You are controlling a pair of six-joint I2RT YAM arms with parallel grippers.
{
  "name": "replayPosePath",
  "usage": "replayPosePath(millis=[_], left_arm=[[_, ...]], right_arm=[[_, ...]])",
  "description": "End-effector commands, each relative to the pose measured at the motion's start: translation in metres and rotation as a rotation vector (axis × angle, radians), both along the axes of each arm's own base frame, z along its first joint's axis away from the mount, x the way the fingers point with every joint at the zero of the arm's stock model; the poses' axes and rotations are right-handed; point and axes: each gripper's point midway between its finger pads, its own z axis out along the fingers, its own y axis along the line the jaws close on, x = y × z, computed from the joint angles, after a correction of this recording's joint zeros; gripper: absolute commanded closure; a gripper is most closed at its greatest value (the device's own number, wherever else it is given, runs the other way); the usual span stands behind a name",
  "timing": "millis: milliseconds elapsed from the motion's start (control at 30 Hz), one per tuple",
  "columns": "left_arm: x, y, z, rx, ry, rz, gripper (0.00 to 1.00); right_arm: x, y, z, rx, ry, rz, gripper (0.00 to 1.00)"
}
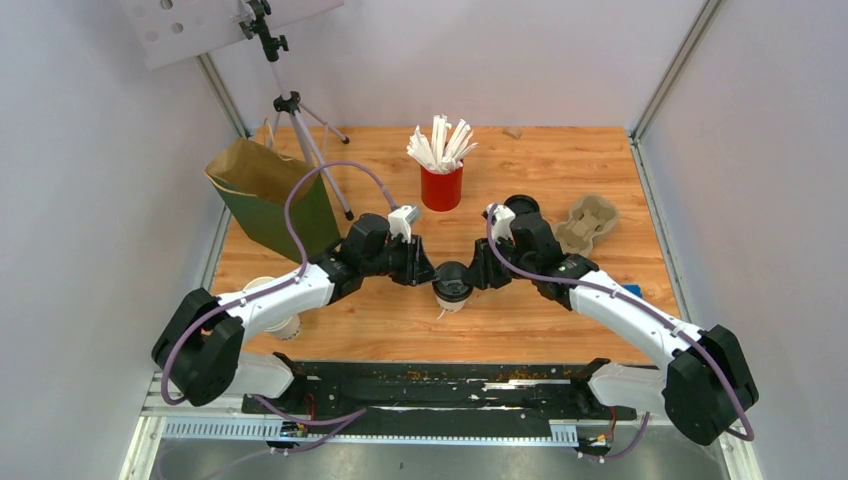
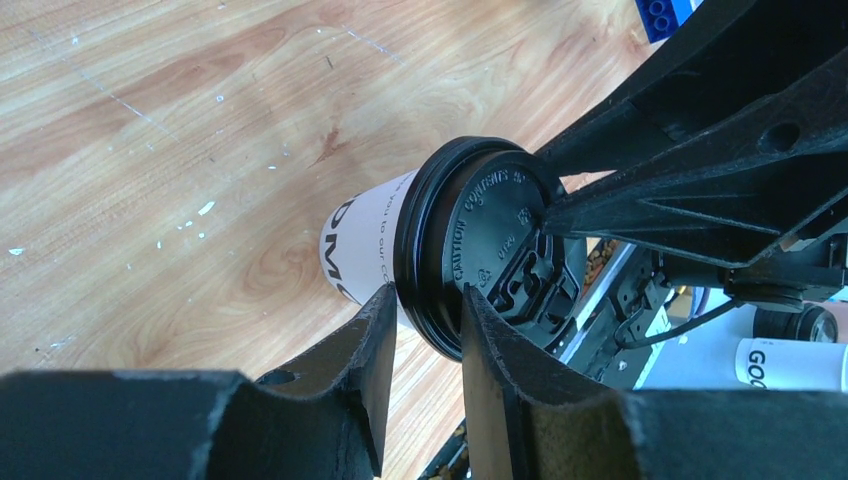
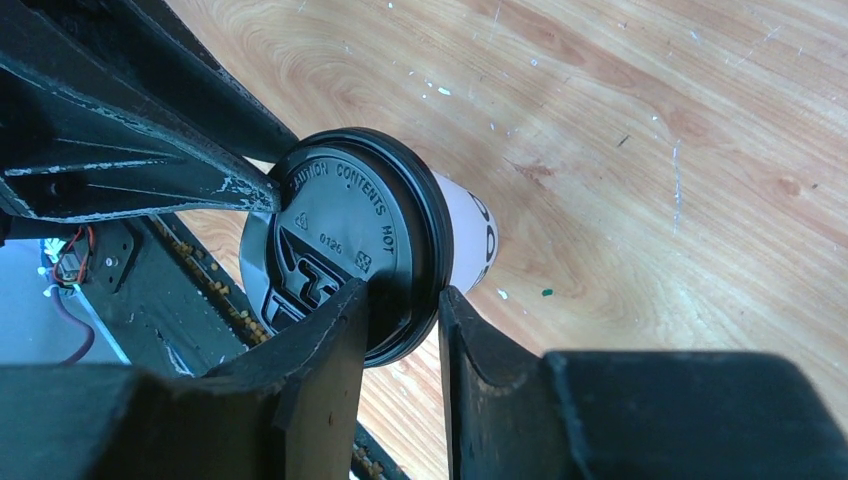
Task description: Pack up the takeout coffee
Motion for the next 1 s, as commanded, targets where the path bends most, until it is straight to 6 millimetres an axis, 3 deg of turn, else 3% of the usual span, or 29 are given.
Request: replayPosePath(millis=[0,100,267,367,533,667,967], left_arm=[[-0.019,0.029,-0.047,0.2,0.096,-0.003,0.63],[-0.008,0.015,-0.025,0.154,0.061,-0.022,0.63],[-0.002,0.006,-0.022,0.149,0.05,-0.056,0.64],[0.0,0.002,-0.012,0.126,0.027,-0.067,0.63],[0.007,-0.002,0.03,0.07,-0.047,-0.051,0.4],[0.006,-0.003,0.053,0.03,-0.064,-0.043,0.37],[-0.017,-0.002,0.041,-0.054,0.034,-0.03,0.34]], right_arm=[[-0.009,-0.007,0.008,-0.041,0.067,-0.025,0.67],[-0.005,-0.008,0.018,-0.035,0.065,-0.051,0.65],[-0.009,-0.008,0.013,-0.026,0.105,-0.056,0.6],[-0.009,-0.009,0.022,-0.014,0.092,-0.066,0.57],[-0.005,-0.007,0.052,0.021,0.03,-0.043,0.48],[0.004,-0.006,0.062,0.024,-0.018,-0.005,0.48],[0.023,0.007,0.068,0.002,-0.089,0.128,0.53]])
